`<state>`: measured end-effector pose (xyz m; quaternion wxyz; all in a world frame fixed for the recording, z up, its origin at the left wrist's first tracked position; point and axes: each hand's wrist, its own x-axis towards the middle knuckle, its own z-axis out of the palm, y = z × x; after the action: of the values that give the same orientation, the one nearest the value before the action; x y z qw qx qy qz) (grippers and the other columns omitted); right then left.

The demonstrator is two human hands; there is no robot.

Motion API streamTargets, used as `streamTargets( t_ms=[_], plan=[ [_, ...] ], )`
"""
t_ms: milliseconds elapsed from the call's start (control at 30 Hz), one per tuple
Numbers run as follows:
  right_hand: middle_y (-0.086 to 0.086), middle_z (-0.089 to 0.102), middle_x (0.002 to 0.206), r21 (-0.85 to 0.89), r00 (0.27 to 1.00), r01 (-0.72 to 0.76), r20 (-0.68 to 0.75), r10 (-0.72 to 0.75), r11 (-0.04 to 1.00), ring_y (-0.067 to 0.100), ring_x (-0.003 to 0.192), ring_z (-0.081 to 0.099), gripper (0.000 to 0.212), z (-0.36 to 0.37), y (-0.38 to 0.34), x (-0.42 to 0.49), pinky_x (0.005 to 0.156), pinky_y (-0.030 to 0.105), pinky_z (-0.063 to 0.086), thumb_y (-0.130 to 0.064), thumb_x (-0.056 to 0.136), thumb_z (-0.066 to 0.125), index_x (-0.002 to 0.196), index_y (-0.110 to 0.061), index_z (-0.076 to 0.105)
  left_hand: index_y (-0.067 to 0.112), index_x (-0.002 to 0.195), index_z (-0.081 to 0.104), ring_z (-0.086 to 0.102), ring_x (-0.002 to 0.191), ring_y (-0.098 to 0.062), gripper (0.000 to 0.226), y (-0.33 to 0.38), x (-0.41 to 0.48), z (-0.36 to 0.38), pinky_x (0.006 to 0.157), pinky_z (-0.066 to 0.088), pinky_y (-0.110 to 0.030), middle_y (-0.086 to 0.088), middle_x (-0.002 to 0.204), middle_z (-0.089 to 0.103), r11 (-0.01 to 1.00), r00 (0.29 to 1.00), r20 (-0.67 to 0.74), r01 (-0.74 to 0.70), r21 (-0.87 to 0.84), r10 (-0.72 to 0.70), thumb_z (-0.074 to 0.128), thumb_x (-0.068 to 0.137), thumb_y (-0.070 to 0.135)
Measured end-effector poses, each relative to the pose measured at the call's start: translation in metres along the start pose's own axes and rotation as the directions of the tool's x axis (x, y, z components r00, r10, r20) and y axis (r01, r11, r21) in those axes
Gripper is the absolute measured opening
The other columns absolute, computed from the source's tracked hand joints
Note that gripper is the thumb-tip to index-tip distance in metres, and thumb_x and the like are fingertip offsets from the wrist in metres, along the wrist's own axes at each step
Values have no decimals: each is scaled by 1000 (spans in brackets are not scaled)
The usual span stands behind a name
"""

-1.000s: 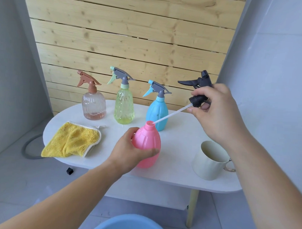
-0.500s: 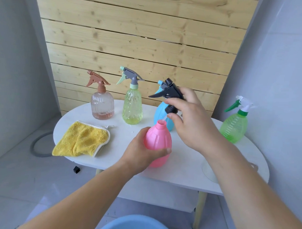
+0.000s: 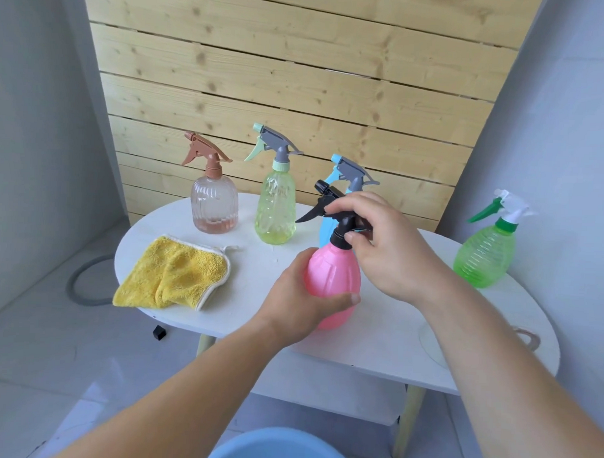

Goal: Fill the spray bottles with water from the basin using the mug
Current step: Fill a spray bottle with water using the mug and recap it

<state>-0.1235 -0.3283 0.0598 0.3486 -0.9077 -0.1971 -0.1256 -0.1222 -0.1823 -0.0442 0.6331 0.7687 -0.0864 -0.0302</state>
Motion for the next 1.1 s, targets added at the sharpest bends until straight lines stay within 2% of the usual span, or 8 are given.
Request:
streamTargets(
  t_ms=[100,167,333,600,767,933,1033,1100],
  plan=[
    [-2,58,123,112,999,-34,8,33,993,0,103,56,69,3,1,-2,89,8,41,9,93,45,140,-42,44,40,138,51,65,112,-7,87,1,-1,1,90,58,-32,14,123,67,1000,1000,9,-7,-24,7,89,61,50],
    [-3,56,134,139,998,-52,48,46,989,3,111,57,77,5,4,-3,101,22,45,5,95,44,145,-52,31,42,137,49,65,113,-8,84,1,-1,2,92,58,-33,13,125,66,999,999,32,-4,-35,5,88,62,48],
    [-19,62,123,95,992,-76,107,65,993,-1,117,56,59,1,7,-4,106,33,47,0,96,47,140,-39,46,51,115,50,68,109,-10,58,2,-2,-4,89,59,-31,8,120,68,999,995,103,11,-47,-6,72,67,27],
    [-5,68,113,200,990,-122,97,104,972,8,107,64,47,-2,14,-4,108,40,46,-1,97,50,131,-33,56,33,134,50,61,90,14,74,2,-4,-4,67,50,-9,14,114,63,998,999,35,-22,54,21,84,69,35],
    [-7,68,110,241,991,-125,84,108,962,12,111,63,43,2,19,-4,109,44,44,-2,96,51,130,-29,57,30,139,46,61,107,-2,85,0,-5,-2,75,53,-21,9,123,60,997,1000,-9,-5,80,6,86,65,44],
    [-3,68,113,265,989,-139,83,121,954,16,111,63,42,2,21,-5,109,45,43,-2,96,51,128,-28,58,27,132,41,62,101,-8,78,-2,-5,0,68,53,-12,6,120,58,998,1000,16,22,51,-23,81,66,33],
    [-3,69,110,281,989,-143,65,130,949,16,110,64,39,3,23,-5,109,46,44,-5,94,52,125,-28,61,26,141,35,55,113,-13,101,-3,-3,0,82,51,-17,6,122,52,989,998,-69,2,147,8,95,61,42],
    [-4,70,108,287,991,-136,54,126,948,18,110,64,35,4,25,-4,108,48,44,-8,92,53,120,-27,63,32,151,28,55,117,-5,103,0,-4,0,86,50,-18,11,126,48,995,999,-32,15,98,-12,83,64,43]
  ],
)
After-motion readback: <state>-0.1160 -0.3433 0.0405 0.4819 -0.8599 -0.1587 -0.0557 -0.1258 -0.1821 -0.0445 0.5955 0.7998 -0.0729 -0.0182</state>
